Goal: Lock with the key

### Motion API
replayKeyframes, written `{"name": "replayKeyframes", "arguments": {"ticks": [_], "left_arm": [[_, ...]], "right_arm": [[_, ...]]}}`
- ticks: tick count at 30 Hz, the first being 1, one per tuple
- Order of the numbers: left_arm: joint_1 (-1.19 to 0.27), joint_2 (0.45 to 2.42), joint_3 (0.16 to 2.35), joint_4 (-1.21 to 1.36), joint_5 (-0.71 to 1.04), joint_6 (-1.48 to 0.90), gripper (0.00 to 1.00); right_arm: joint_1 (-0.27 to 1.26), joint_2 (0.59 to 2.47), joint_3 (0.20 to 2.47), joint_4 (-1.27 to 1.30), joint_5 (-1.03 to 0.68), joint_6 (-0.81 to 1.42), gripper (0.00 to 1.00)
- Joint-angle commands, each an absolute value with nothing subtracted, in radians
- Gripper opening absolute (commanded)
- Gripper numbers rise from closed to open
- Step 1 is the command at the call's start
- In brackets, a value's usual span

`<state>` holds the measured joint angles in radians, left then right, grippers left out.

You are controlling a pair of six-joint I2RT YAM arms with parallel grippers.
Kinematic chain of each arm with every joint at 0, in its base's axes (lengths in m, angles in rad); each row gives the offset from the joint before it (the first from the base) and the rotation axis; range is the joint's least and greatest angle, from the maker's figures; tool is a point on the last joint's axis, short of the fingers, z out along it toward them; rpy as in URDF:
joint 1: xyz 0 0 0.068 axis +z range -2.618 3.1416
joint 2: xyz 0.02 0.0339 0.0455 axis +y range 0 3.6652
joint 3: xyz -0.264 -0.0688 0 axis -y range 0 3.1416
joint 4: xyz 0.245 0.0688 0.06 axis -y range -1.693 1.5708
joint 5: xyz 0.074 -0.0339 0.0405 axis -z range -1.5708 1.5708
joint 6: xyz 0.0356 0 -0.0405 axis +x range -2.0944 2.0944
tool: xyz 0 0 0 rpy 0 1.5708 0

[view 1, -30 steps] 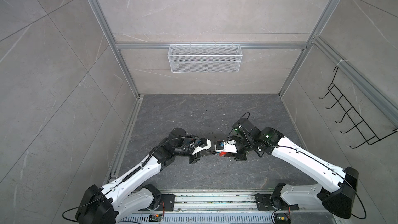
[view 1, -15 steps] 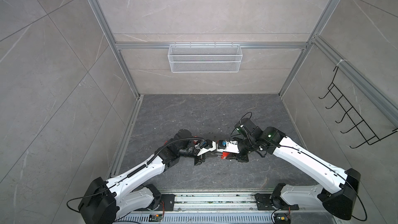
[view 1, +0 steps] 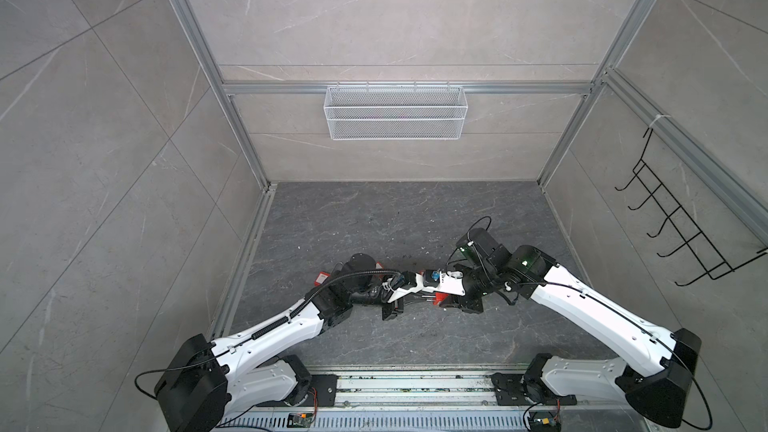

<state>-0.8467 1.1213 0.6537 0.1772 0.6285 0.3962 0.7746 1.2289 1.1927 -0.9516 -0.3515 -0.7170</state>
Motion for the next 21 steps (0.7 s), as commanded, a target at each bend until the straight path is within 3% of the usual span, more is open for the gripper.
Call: {"name": "replayKeyframes", "arguments": {"ticks": [1,7,13,17,21], "left_arm": [[-0.853,1.082,0.659,0.259,0.618,0.399,0.0],[-0.827,1.021,0.654,0.167,0.624,0.441,0.0],[-0.827,1.0,0.656,0.125,0.632,0.463,0.0],[-0.829,1.004,0.678,0.087,0.634,0.488,0.0],[-0.829,1.008,0.685,0.093,0.634,0.489,0.0]], "right_arm": [[0.805,1.18,1.211,-0.827,-0.378,-0.713,0.54],[0.731,1.136,1.265,-1.037,-0.39,-0.685,0.65],[0.625,1.178,1.352,-1.214,-0.532,-0.705,0.65],[0.608,1.282,1.406,-1.326,-0.421,-0.738,0.6],[0.598,1.304,1.406,-1.309,-0.443,-0.745,0.59]]}}
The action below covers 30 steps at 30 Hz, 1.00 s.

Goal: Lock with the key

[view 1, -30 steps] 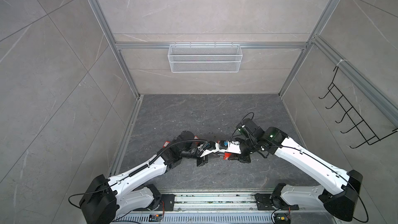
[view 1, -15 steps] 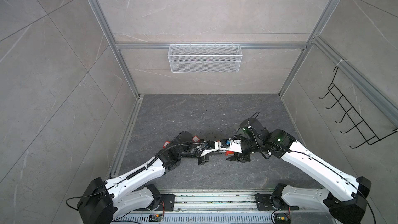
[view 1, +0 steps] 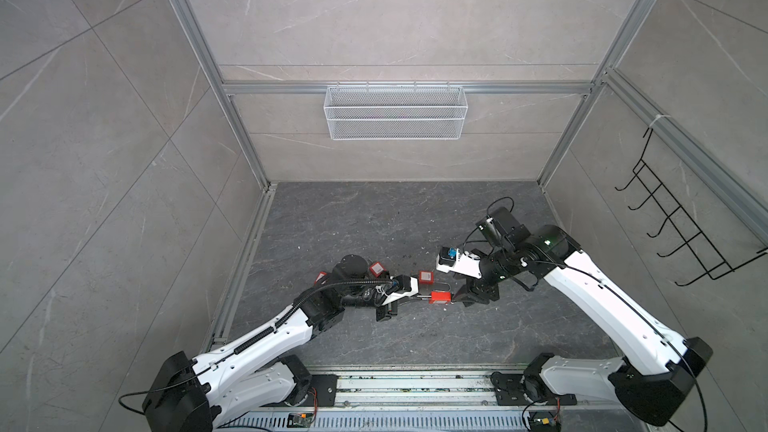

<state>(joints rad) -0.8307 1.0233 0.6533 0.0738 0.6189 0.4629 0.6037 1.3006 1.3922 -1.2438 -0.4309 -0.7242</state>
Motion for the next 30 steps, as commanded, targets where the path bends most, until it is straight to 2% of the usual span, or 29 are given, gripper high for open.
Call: {"name": "replayKeyframes", "arguments": {"ticks": [1,10,19,22,26,30], "left_arm": [[-0.829,1.011,0.686,0.099,0.634,0.489,0.0],[-0.835,1.02,0.68,0.142,0.636,0.457,0.0],[-0.844,1.026,0.676,0.171,0.644,0.423,0.0],[-0.844,1.027,0.677,0.175,0.633,0.417,0.0],[-0.842,1.029,0.68,0.175,0.617,0.421,0.0],[-0.842,1.032,0.687,0.166,0.611,0.431,0.0]], "right_arm": [[0.597,1.309,1.402,-1.302,-0.453,-0.742,0.59],[0.598,1.356,1.309,-1.239,-0.396,-0.724,0.54],[0.599,1.221,1.12,-0.785,-0.202,-0.584,0.51],[0.603,1.139,1.045,-0.707,-0.151,-0.631,0.54],[0.607,1.049,0.972,-0.831,-0.182,-0.825,0.57],[0.609,0.998,0.954,-0.95,-0.199,-0.88,0.55]]}}
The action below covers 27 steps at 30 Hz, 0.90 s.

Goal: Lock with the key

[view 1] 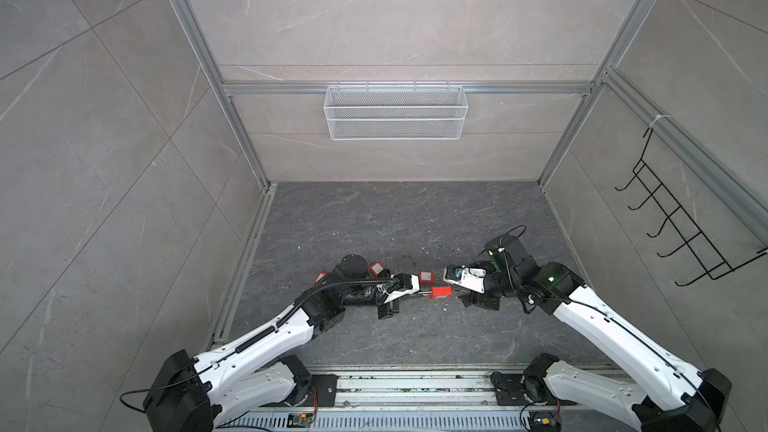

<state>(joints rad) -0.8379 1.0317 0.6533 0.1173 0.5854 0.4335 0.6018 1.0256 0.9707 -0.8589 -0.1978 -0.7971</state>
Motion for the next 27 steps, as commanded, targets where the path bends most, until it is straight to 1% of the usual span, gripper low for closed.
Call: {"name": "replayKeyframes", "arguments": {"ticks": [1,4,7,12,17,18,22,23,27], "left_arm": [[-0.842,1.034,0.689,0.164,0.612,0.435,0.0],[-0.842,1.045,0.699,0.144,0.625,0.444,0.0],[-0.842,1.054,0.708,0.129,0.644,0.447,0.0],[-0.842,1.066,0.719,0.106,0.655,0.456,0.0],[-0.842,1.063,0.725,0.098,0.653,0.463,0.0],[-0.842,1.063,0.727,0.092,0.653,0.465,0.0],[-0.842,1.064,0.744,0.037,0.653,0.494,0.0],[-0.842,1.064,0.748,0.026,0.653,0.501,0.0],[-0.841,1.058,0.761,-0.015,0.646,0.524,0.0]], "right_arm": [[0.609,0.984,0.954,-0.958,-0.217,-0.877,0.55],[0.61,0.945,0.975,-0.968,-0.308,-0.865,0.52],[0.619,0.961,1.03,-0.98,-0.368,-0.843,0.47],[0.681,1.055,1.111,-1.034,-0.364,-0.846,0.38],[0.701,1.109,1.109,-1.031,-0.342,-0.869,0.29],[0.702,1.11,1.107,-1.027,-0.342,-0.87,0.26],[0.703,1.103,1.091,-1.006,-0.34,-0.882,0.03],[0.702,1.1,1.086,-1.004,-0.333,-0.883,0.0],[0.703,1.094,1.07,-1.022,-0.279,-0.883,0.0]]}}
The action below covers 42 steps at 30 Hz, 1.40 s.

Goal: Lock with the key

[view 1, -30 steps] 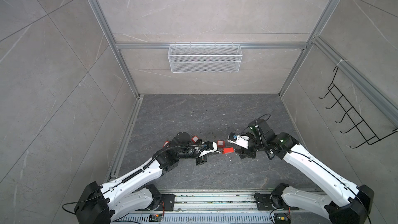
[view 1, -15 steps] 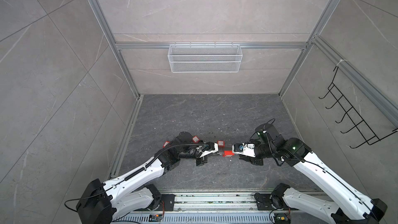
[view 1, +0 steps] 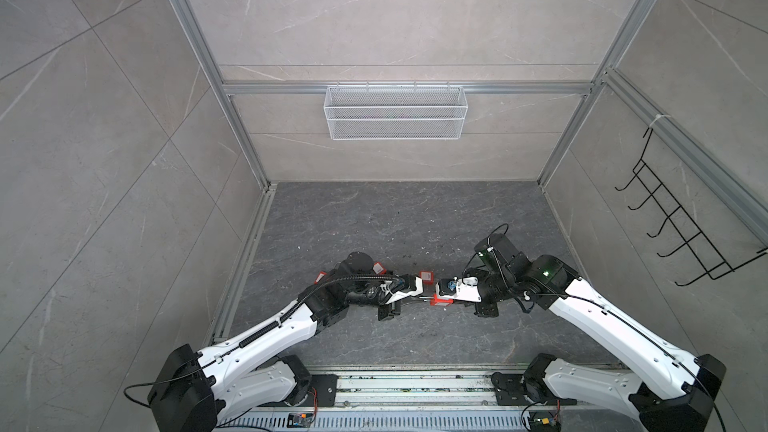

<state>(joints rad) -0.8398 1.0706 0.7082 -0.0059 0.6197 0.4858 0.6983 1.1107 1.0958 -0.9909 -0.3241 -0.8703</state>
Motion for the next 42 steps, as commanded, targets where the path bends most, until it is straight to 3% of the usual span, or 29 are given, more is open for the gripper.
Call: {"name": "replayKeyframes", "arguments": {"ticks": [1,15,24,31,42], "left_arm": [[-0.838,1.057,0.766,-0.033,0.646,0.532,0.0],[-0.804,1.113,0.887,-0.344,0.624,0.622,0.0],[-0.805,1.444,1.188,-0.703,0.614,0.684,0.0],[-0.813,1.731,1.44,-0.918,0.627,0.695,0.0],[-0.841,2.107,1.78,-1.168,0.625,0.764,0.0]], "right_arm": [[0.701,1.091,1.06,-1.029,-0.255,-0.884,0.0],[0.407,1.022,0.935,-0.989,-0.208,-0.871,0.0],[0.351,0.951,0.938,-0.772,-0.048,-0.588,0.0],[0.348,0.873,0.877,-0.769,0.106,-0.548,0.0],[0.345,0.822,0.845,-0.747,0.176,-0.398,0.0]]}}
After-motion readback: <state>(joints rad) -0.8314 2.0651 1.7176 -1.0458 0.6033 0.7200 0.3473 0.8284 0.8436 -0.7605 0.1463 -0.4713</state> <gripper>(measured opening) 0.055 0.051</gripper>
